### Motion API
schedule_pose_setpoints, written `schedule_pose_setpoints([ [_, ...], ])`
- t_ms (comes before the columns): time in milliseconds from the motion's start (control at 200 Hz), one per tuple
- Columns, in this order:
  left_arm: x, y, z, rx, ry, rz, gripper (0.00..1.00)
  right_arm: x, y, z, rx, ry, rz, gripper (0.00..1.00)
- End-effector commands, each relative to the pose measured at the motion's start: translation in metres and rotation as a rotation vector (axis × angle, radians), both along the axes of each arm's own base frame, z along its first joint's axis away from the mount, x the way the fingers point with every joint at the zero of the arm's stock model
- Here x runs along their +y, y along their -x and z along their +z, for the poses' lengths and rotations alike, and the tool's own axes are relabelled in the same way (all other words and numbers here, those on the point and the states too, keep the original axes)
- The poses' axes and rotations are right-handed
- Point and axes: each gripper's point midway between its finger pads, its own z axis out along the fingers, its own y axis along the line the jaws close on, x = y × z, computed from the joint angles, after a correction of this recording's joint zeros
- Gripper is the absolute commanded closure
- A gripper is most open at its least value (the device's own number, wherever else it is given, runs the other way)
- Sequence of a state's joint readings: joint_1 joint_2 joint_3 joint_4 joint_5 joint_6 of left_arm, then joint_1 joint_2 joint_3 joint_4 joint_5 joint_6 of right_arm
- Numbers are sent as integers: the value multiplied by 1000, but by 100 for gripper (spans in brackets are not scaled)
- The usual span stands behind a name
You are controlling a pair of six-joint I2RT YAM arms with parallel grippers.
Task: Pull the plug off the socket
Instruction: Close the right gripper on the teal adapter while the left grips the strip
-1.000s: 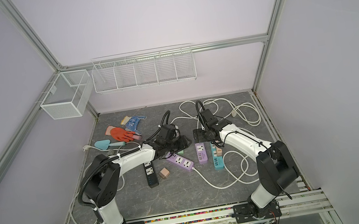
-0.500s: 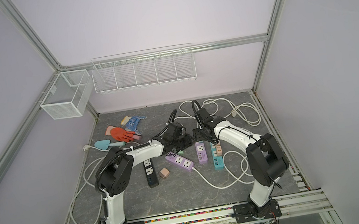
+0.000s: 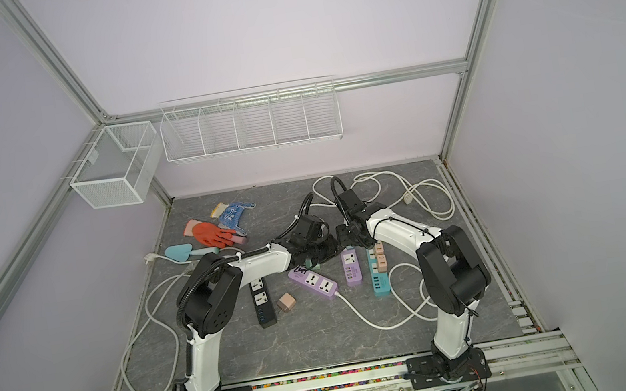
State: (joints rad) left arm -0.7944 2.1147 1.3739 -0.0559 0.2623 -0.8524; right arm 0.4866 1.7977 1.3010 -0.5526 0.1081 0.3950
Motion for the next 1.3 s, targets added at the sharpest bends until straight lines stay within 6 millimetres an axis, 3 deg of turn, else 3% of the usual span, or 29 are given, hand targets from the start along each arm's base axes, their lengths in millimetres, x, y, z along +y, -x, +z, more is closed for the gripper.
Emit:
schedule_pose_setpoints([
  [0,-3,4,-12,10,-31,-18,71,2,-7,-5,4,2,-1,38],
  [305,7,12,-28,27,-82,-16,73,1,-9,-16,19,25,-9,47],
  [630,16,16,-30,18,-114,-8,74,7,-9,-30,44,25,-4,52],
  [1295,17,24,-35,27,-123,-2,76,7,-7,-32,40,30,2,69],
])
